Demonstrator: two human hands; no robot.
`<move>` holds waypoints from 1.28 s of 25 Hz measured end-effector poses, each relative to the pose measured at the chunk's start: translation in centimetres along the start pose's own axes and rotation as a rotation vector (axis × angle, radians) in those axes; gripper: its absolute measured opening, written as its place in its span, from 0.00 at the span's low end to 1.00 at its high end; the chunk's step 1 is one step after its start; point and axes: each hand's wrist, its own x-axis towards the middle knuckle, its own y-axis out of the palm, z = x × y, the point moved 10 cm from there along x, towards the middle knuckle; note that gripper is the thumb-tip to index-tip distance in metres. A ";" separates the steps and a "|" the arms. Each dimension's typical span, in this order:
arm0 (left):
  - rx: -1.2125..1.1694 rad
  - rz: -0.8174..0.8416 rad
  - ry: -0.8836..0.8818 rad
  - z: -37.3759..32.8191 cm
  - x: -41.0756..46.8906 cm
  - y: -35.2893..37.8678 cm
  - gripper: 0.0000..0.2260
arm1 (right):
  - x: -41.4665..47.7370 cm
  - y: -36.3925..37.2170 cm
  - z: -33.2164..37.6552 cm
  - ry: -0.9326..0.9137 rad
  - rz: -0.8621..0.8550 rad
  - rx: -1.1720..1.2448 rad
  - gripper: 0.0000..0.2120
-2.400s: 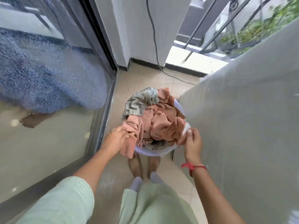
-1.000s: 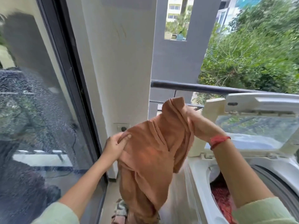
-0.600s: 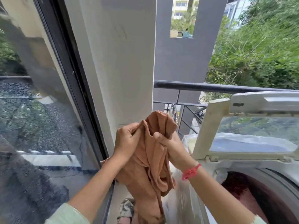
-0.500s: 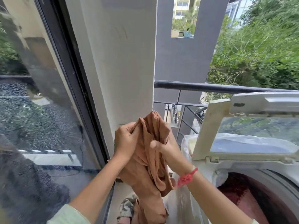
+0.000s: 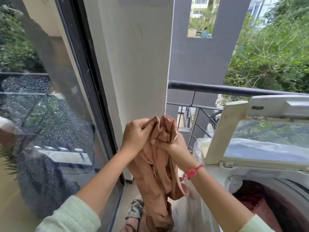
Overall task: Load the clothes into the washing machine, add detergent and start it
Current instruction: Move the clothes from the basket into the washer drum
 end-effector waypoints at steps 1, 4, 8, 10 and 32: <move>0.035 0.008 0.009 0.2 0.0 -0.3 0.26 | 0.4 -0.8 -0.1 -0.009 -0.081 -0.004 0.15; -0.022 0.208 -0.110 3.8 -0.9 -0.1 0.16 | 1.7 -5.2 -0.9 0.038 -0.308 0.051 0.12; -0.048 0.672 -0.408 11.3 -7.2 4.6 0.16 | 2.1 -9.8 0.6 0.027 -0.428 0.265 0.10; -0.320 0.504 -0.502 11.5 -7.1 4.5 0.13 | 1.5 -12.1 1.3 0.001 -0.497 0.357 0.09; -0.373 0.096 -0.294 7.8 -1.6 0.5 0.32 | -1.5 -7.1 3.1 -0.119 -0.335 0.064 0.23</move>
